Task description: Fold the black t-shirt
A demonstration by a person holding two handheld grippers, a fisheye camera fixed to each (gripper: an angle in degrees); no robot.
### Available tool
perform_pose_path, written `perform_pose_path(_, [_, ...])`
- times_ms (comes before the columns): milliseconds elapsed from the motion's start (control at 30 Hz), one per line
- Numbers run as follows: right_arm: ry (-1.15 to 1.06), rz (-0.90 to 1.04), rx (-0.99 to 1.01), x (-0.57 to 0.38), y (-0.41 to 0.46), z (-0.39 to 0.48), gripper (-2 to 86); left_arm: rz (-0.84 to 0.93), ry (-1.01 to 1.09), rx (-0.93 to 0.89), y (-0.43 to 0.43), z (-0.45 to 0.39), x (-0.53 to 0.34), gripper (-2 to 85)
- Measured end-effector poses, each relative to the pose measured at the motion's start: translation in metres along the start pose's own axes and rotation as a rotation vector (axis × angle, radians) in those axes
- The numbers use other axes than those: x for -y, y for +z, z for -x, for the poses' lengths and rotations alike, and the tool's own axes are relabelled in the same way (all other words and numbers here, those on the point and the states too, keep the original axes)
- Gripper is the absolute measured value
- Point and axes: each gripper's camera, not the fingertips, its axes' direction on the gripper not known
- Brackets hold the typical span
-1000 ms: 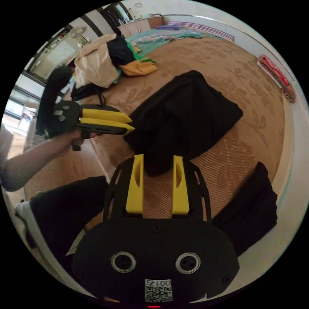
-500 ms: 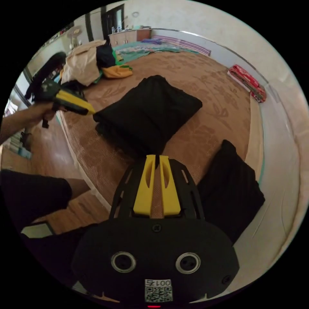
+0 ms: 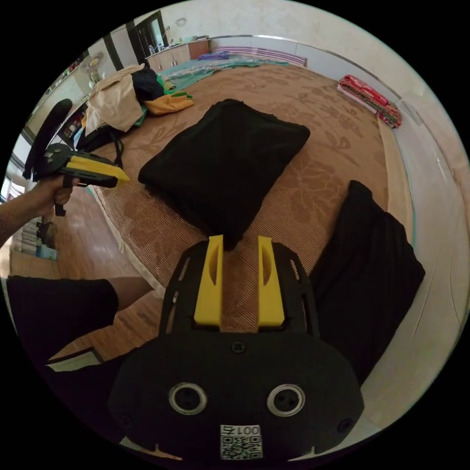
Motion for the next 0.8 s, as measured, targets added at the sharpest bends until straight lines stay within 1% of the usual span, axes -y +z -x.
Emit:
perform_pose_path(67, [0.015,0.022,0.041,-0.003,0.007,-0.011,7.1,-0.053,0.096,0.047,-0.009,-0.019,0.006,1.8])
perform_pose_path(100, [0.037,0.046,0.093,-0.005,0.01,-0.02,5.5,-0.066,0.122,0.045,-0.011,-0.024,0.008,2.6])
perform_pose_path(167, [0.1,0.052,0.119,-0.008,0.007,-0.033,4.0,-0.086,0.229,0.005,-0.01,-0.044,0.017,6.1])
perform_pose_path(233, [0.116,0.014,0.132,-0.012,-0.008,-0.042,3.3,-0.093,0.302,0.001,-0.008,-0.06,0.021,8.3])
perform_pose_path(300, [0.131,-0.059,0.222,-0.011,-0.037,-0.053,2.8,-0.098,0.324,0.058,-0.002,-0.073,0.024,9.4])
perform_pose_path(333, [0.138,-0.082,0.259,-0.011,-0.044,-0.056,2.7,-0.098,0.318,0.093,0.002,-0.081,0.025,10.1])
perform_pose_path(400, [0.153,-0.159,0.399,-0.007,-0.068,-0.07,2.4,-0.112,0.277,0.148,0.006,-0.09,0.026,11.3])
perform_pose_path(533, [0.126,-0.198,0.499,0.001,-0.091,-0.085,2.2,-0.119,0.148,0.277,0.011,-0.109,0.035,12.6])
perform_pose_path(600, [0.126,-0.242,0.545,0.0,-0.106,-0.099,2.0,-0.094,0.081,0.304,0.014,-0.113,0.041,12.1])
perform_pose_path(667, [0.134,-0.257,0.576,-0.002,-0.114,-0.11,1.9,-0.119,-0.008,0.301,0.008,-0.118,0.047,6.5])
perform_pose_path(733, [0.12,-0.26,0.534,-0.008,-0.12,-0.119,1.9,-0.129,-0.056,0.281,-0.002,-0.118,0.05,3.8])
perform_pose_path(800, [0.107,-0.227,0.436,-0.019,-0.124,-0.133,1.8,-0.132,-0.097,0.244,-0.015,-0.113,0.05,3.1])
